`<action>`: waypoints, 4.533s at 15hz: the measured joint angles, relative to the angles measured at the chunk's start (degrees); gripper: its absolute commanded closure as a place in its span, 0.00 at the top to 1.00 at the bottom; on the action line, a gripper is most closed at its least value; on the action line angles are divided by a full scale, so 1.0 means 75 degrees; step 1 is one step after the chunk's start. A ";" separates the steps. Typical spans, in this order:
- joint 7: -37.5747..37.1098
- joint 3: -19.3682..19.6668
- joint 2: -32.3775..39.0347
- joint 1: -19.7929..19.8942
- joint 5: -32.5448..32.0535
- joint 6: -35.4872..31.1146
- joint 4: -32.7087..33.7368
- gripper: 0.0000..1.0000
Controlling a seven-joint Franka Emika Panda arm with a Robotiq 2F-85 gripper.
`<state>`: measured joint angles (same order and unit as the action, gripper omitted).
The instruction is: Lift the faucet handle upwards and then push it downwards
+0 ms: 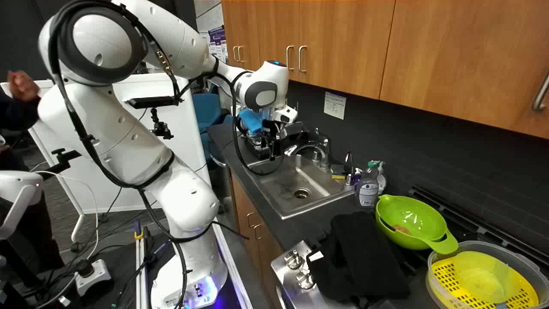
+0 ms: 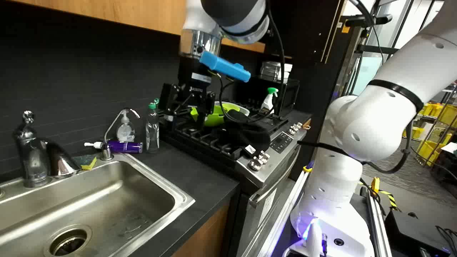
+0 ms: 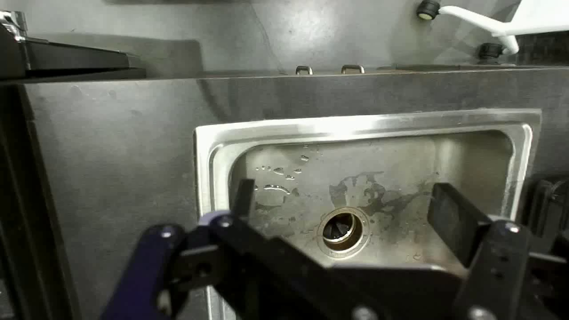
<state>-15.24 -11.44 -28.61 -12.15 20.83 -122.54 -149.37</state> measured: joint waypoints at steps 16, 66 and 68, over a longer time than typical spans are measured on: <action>0.0032 -0.0304 0.0142 -0.0015 -0.0276 -0.0092 0.0230 1.00; -0.9250 -0.2267 0.6412 0.0033 -1.0817 -0.4636 0.4924 1.00; -0.9549 -0.2035 0.6668 -0.0105 -1.1280 -0.4582 0.5312 1.00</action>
<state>-86.86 -26.71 21.40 -12.94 -63.77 -156.90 -109.53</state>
